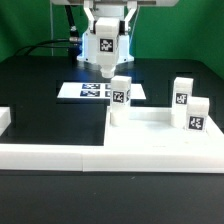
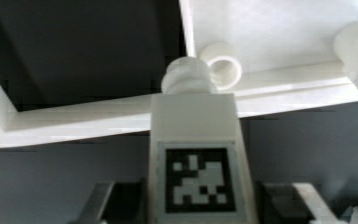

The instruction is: Assemble square table

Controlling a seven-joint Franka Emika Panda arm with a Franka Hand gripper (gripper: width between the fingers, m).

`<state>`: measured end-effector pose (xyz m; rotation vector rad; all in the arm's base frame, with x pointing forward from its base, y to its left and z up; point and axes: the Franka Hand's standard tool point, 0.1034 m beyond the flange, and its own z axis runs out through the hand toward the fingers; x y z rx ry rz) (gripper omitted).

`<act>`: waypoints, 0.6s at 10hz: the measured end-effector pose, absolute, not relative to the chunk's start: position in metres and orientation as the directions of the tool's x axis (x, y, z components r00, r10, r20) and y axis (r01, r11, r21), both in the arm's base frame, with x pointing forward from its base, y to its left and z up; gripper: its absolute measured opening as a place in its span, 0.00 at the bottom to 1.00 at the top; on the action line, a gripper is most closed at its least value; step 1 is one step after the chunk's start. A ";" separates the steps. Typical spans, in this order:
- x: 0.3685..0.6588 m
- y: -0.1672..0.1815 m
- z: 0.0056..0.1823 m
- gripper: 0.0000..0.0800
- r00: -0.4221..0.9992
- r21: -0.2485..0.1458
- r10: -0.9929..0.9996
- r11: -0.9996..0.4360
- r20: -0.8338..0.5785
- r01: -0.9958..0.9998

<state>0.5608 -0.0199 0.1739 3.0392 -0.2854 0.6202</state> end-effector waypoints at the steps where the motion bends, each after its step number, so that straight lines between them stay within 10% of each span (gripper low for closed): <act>1: 0.560 -0.027 0.164 0.36 0.878 -0.007 -0.181 -0.980 0.443 -0.199; 6: 0.585 -0.005 0.149 0.36 0.844 -0.035 -0.216 -0.973 0.491 -0.228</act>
Offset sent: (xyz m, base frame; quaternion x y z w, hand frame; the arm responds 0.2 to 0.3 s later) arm 0.0330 0.0288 -0.0063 0.0592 0.0394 0.0478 0.9963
